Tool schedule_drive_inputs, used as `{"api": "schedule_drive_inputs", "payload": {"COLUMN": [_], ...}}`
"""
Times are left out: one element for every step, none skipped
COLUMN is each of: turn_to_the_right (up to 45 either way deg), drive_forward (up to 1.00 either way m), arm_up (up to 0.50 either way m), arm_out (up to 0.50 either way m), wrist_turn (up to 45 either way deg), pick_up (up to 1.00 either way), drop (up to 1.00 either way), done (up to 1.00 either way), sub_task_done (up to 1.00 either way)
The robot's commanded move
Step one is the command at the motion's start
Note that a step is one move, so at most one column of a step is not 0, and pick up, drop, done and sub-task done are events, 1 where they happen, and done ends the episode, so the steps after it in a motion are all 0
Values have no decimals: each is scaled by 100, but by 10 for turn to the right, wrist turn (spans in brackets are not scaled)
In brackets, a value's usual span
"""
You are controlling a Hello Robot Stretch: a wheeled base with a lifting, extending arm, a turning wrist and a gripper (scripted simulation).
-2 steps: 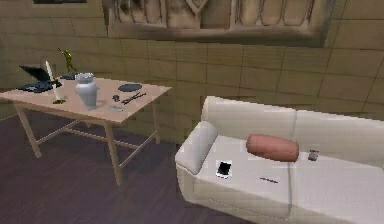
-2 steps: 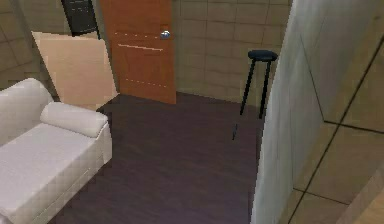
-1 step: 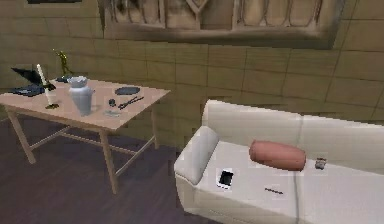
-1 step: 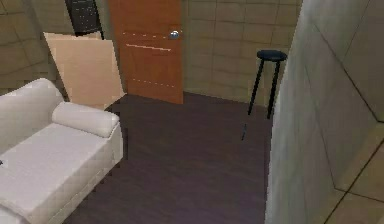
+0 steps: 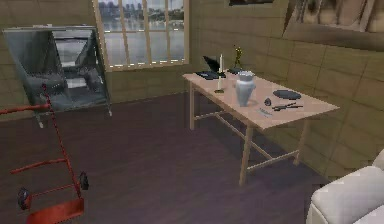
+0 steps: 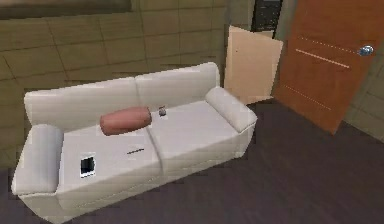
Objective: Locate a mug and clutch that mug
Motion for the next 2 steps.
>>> {"api": "schedule_drive_inputs", "payload": {"turn_to_the_right": [-360,0], "drive_forward": [0,20], "arm_up": [0,0], "arm_out": [0,0], "wrist_turn": [0,0], "pick_up": [0,0], "drop": [0,0], "done": [0,0], "sub_task_done": [0,0]}}
